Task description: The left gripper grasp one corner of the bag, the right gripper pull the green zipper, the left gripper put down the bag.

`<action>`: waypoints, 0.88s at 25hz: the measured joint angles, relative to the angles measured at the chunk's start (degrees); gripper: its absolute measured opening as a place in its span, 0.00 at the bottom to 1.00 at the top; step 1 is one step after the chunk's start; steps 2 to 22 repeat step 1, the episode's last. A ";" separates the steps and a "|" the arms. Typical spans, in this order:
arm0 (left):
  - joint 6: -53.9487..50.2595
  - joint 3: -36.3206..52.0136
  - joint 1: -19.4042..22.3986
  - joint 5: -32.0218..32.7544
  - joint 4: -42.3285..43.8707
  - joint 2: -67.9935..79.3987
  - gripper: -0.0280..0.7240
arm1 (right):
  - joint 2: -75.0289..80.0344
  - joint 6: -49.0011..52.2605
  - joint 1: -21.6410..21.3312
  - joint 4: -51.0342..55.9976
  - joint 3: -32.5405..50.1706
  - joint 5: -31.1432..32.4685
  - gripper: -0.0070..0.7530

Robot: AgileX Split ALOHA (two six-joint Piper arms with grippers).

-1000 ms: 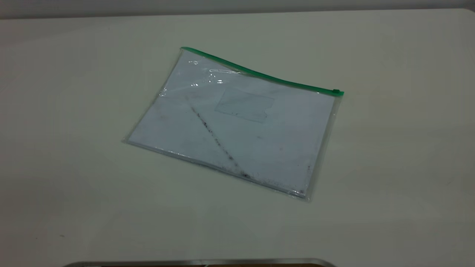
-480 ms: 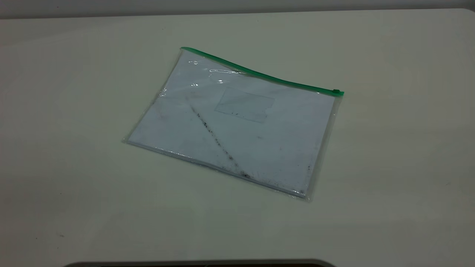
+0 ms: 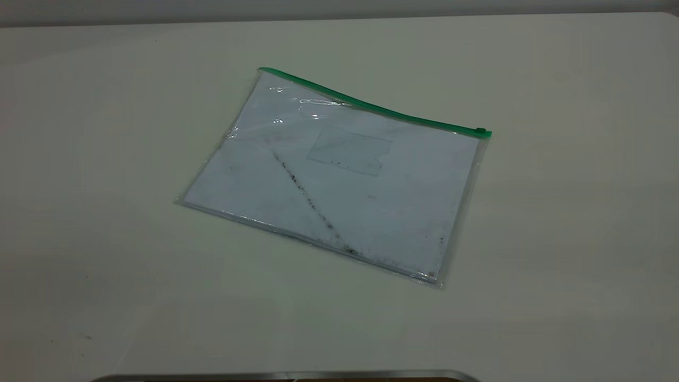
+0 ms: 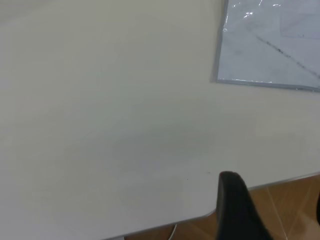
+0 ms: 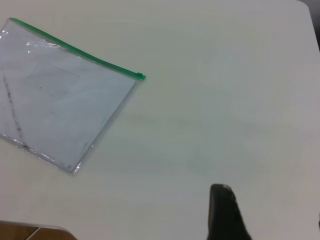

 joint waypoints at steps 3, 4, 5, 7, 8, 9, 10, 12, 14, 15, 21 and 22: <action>0.00 0.00 0.00 0.00 0.00 0.00 0.63 | 0.00 0.00 0.00 0.00 0.00 0.00 0.64; 0.00 0.00 0.00 0.00 0.00 0.00 0.63 | 0.00 0.00 0.00 0.00 0.00 0.00 0.64; 0.00 0.00 0.00 0.00 0.00 0.00 0.63 | 0.00 0.00 0.00 0.00 0.00 0.00 0.64; 0.00 0.00 0.00 0.00 0.00 0.00 0.63 | 0.00 0.00 0.00 0.00 0.00 0.00 0.64; 0.00 0.00 0.00 0.00 0.00 0.00 0.63 | 0.00 0.00 0.00 0.00 0.00 0.00 0.64; 0.00 0.00 0.00 0.00 0.00 0.00 0.63 | 0.00 0.00 0.00 0.00 0.00 0.00 0.64; 0.00 0.00 0.00 0.00 0.00 0.00 0.63 | 0.00 0.00 0.00 0.00 0.00 0.00 0.64; 0.00 0.00 0.00 0.00 0.00 0.00 0.63 | 0.00 0.00 0.00 0.00 0.00 0.00 0.64; 0.00 0.00 0.00 0.00 0.00 0.00 0.63 | 0.00 0.00 0.00 0.00 0.00 0.00 0.64; 0.00 0.00 0.00 0.00 0.00 0.00 0.63 | 0.00 0.00 0.00 0.00 0.00 0.00 0.64; 0.00 0.00 0.00 0.00 0.00 0.00 0.63 | 0.00 0.00 0.00 0.00 0.00 0.00 0.64; 0.00 0.00 0.00 0.00 0.00 0.00 0.63 | 0.00 0.00 0.00 0.00 0.00 0.00 0.64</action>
